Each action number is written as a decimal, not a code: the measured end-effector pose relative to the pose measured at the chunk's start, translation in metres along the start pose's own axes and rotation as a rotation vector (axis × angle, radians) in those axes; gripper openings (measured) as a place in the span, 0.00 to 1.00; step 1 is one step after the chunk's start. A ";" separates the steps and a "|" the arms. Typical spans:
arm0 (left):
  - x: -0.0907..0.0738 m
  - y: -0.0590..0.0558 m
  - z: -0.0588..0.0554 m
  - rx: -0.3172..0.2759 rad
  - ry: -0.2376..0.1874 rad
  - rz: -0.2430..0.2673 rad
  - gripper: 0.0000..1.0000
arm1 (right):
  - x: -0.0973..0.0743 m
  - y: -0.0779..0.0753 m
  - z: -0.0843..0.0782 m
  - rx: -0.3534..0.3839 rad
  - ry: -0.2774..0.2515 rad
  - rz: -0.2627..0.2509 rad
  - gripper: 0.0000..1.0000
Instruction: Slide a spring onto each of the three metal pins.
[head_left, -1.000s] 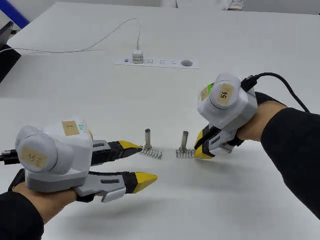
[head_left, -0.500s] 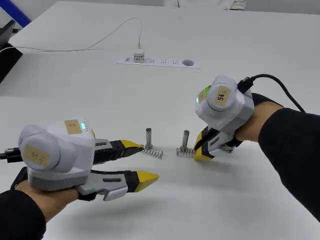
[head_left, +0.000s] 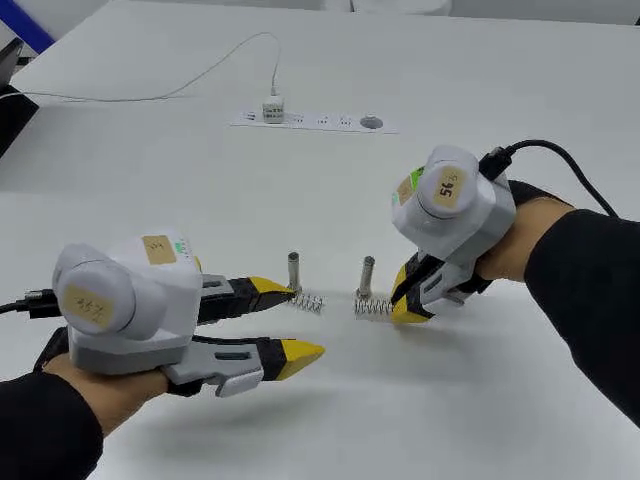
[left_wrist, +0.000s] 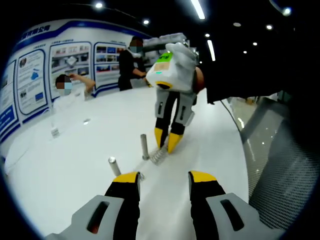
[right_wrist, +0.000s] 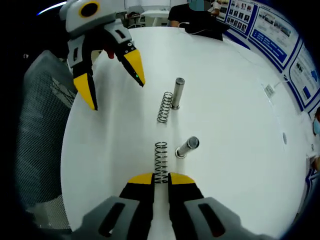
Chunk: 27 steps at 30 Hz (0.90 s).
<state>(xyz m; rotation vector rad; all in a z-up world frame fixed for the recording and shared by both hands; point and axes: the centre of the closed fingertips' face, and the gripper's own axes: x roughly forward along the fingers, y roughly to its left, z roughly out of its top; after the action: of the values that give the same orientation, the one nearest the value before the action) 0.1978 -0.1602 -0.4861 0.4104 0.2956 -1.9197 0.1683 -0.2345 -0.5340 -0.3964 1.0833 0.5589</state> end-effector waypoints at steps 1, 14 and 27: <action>0.001 0.000 0.000 0.001 0.000 -0.002 0.40 | -0.003 0.002 0.002 -0.004 -0.004 0.002 0.12; 0.008 -0.008 0.007 0.025 -0.005 -0.030 0.39 | -0.026 0.030 0.027 -0.084 -0.029 0.036 0.12; 0.012 -0.015 0.014 0.052 -0.014 -0.053 0.36 | -0.036 0.044 0.051 -0.171 -0.039 0.051 0.12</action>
<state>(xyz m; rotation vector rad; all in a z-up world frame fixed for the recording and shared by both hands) 0.1777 -0.1703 -0.4780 0.4270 0.2502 -1.9849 0.1650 -0.1792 -0.4820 -0.5056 1.0137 0.7045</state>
